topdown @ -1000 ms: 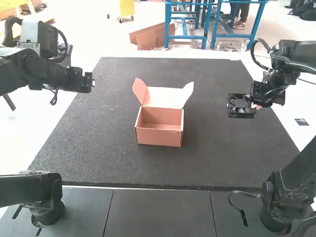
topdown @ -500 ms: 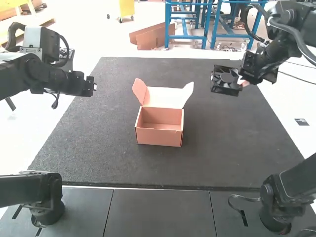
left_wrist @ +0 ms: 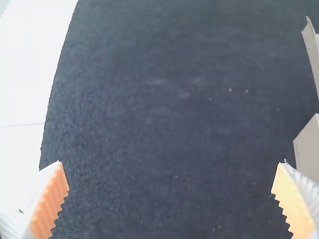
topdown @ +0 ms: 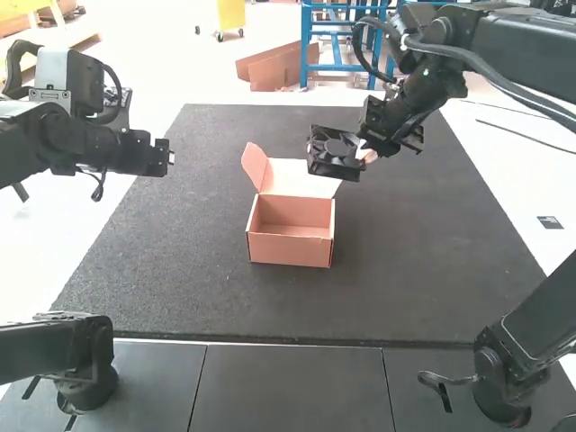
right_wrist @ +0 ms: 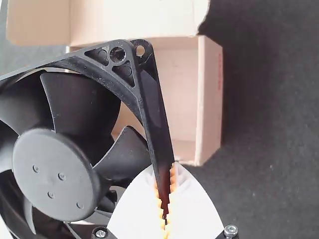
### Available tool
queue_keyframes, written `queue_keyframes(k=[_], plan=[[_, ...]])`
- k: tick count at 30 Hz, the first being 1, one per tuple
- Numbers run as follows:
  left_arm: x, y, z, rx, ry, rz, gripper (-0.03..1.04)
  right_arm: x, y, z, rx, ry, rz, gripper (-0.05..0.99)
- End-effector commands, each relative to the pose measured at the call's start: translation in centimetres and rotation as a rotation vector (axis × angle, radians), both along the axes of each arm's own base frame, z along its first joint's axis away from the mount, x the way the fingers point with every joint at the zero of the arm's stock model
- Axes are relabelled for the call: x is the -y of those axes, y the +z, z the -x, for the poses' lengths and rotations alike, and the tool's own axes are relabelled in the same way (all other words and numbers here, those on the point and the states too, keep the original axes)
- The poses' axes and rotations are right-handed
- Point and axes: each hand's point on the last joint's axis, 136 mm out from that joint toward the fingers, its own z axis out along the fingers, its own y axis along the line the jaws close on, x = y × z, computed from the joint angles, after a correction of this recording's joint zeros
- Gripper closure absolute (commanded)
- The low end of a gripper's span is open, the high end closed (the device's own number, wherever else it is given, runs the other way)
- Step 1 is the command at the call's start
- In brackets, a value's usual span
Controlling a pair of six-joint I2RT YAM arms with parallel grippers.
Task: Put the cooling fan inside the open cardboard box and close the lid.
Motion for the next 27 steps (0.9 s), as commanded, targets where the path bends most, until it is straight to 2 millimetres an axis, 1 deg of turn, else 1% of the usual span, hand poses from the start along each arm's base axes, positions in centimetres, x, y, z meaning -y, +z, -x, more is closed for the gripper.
queue_keyframes(k=[1, 6, 8, 13, 19, 22, 27], plan=[[0.0, 0.3, 0.3, 0.019, 0.002, 0.018, 0.04, -1.2, 1.0, -0.6, 0.014, -0.006, -0.032, 0.94], [0.0, 0.3, 0.3, 0.024, 0.006, 0.024, 0.04, -2.2, -0.4, -1.8, -0.004, 0.004, -0.021, 0.94], [0.0, 0.4, 0.3, 0.03, 0.007, 0.024, 0.04, -3.0, -1.0, -1.9, -0.014, 0.018, -0.016, 0.94], [0.1, 0.7, 0.0, 0.045, 0.003, 0.026, 0.04, -5.7, -2.3, -1.9, -0.031, 0.07, -0.008, 0.94], [0.1, 0.9, -0.1, 0.053, 0.003, 0.027, 0.04, -7.6, -4.1, -1.8, -0.053, 0.099, -0.001, 0.94], [0.1, 0.9, 0.0, 0.052, 0.003, 0.027, 0.04, -7.9, -4.9, -2.2, -0.062, 0.093, 0.002, 0.94], [0.1, 0.9, 0.0, 0.048, 0.008, 0.033, 0.04, -7.9, -7.0, -2.5, -0.101, 0.09, 0.029, 0.94]])
